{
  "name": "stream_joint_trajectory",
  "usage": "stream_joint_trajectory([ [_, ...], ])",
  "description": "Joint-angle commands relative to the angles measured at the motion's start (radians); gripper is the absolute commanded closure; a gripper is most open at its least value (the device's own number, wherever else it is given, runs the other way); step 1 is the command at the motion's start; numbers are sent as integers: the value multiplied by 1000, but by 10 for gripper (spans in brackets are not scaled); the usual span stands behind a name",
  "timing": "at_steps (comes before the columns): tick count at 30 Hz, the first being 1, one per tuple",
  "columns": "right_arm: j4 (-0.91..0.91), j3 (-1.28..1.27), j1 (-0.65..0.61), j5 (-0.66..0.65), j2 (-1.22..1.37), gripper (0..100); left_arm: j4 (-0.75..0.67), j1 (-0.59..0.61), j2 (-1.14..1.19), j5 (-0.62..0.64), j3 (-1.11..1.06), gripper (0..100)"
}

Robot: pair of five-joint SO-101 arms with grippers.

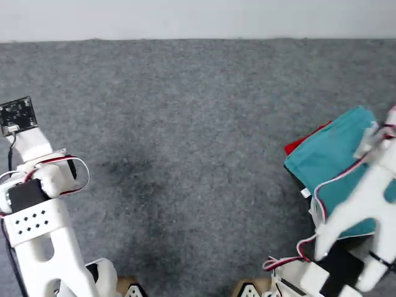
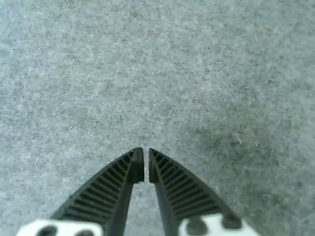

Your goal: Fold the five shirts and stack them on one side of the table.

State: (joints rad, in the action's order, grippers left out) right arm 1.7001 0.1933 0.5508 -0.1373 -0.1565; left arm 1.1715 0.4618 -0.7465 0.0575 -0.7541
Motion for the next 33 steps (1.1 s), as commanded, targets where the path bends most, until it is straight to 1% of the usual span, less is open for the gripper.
stream_joint_trajectory([
  [1,-124,-103,-18,5,47,822,-9,-14,-5,3,2,971],
  [5,-285,-187,-18,5,147,822,-32,-38,-3,3,-35,971],
  [9,-317,-187,-19,5,179,822,-130,-124,-6,3,-150,972],
  [12,-272,-183,-16,5,122,822,-227,-209,-6,3,-251,972],
  [16,-134,-107,-24,-5,-50,822,-387,-308,-6,3,-375,972],
  [19,-104,-64,-42,-5,-177,822,-477,-374,-6,3,-435,972],
  [21,-111,-86,-116,-5,-231,822,-506,-411,-6,3,-463,972],
  [25,-202,-269,-381,-6,-217,820,-560,-471,0,3,-503,972],
  [29,-426,-543,-647,-6,-136,821,-647,-480,0,3,-562,972],
  [31,-552,-654,-751,-6,-87,822,-706,-479,0,3,-604,972],
  [33,-662,-727,-822,-6,-38,822,-766,-479,0,3,-644,972],
])
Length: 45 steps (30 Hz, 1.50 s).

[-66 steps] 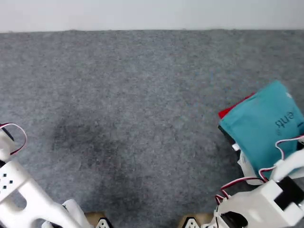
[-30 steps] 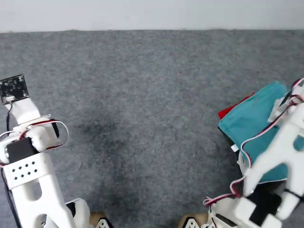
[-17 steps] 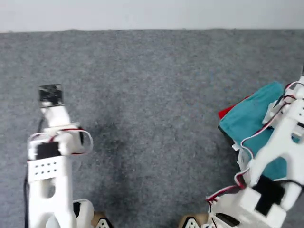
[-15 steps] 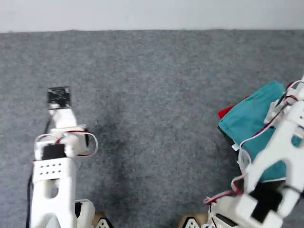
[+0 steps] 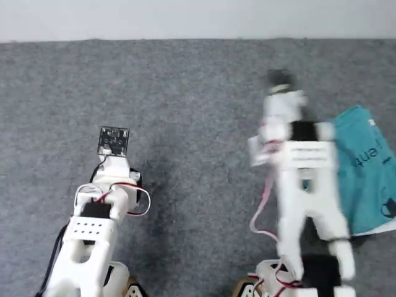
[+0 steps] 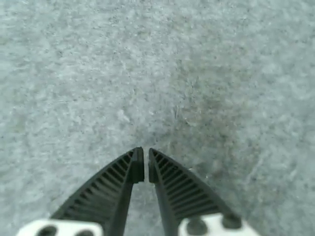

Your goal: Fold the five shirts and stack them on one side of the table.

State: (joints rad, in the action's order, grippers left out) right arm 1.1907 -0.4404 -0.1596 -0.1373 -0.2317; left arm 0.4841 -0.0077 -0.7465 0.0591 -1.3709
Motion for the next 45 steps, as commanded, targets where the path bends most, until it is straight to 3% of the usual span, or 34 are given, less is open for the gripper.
stream_joint_trajectory([
  [1,-199,-120,-131,-6,61,822,-107,-9,0,2,-42,972],
  [6,-260,-149,-137,-5,177,822,-219,-15,-6,2,-99,972],
  [15,-232,-140,-131,3,424,821,-230,-14,-6,6,-102,972],
  [21,-186,-123,-42,9,441,821,-230,-14,-6,6,-102,972],
  [26,-196,-121,15,98,440,819,-230,-14,-6,6,-102,972],
  [45,-96,-115,16,107,499,822,-242,-2,-91,6,-157,972],
])
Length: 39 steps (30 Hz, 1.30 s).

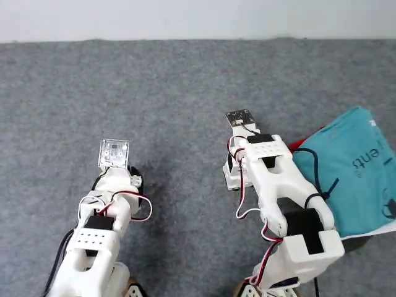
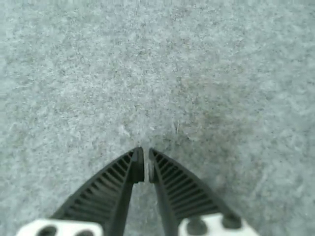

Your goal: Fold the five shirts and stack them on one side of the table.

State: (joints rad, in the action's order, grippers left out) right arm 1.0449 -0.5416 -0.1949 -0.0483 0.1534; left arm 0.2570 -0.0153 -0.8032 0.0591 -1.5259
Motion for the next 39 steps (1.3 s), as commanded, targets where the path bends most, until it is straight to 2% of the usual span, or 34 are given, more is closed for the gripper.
stream_joint_trajectory([
  [1,50,-14,51,18,114,822,-15,6,-44,6,-8,972],
  [14,50,-14,51,18,114,822,-9,8,-298,6,-151,972],
  [23,50,-14,51,18,114,822,215,8,-465,6,-159,972],
  [39,48,-12,47,20,114,822,460,9,-651,6,-163,972],
])
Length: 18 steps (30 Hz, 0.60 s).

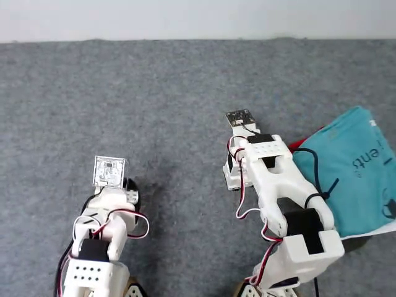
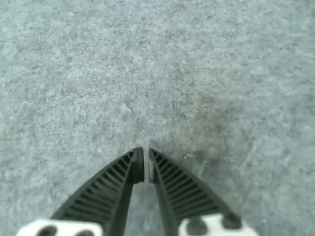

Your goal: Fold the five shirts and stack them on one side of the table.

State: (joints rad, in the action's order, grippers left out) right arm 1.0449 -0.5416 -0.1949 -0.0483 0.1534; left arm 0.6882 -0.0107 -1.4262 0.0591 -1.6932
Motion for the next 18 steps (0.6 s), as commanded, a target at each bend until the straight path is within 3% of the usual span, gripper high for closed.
stream_joint_trajectory([
  [1,50,-12,41,20,114,821,43,5,-35,6,4,972],
  [7,101,55,-2,-55,99,819,114,5,-87,6,4,972],
  [14,676,595,24,-242,-127,819,201,5,-149,6,4,972],
  [18,751,818,96,-261,-335,820,256,5,-189,6,4,972],
])
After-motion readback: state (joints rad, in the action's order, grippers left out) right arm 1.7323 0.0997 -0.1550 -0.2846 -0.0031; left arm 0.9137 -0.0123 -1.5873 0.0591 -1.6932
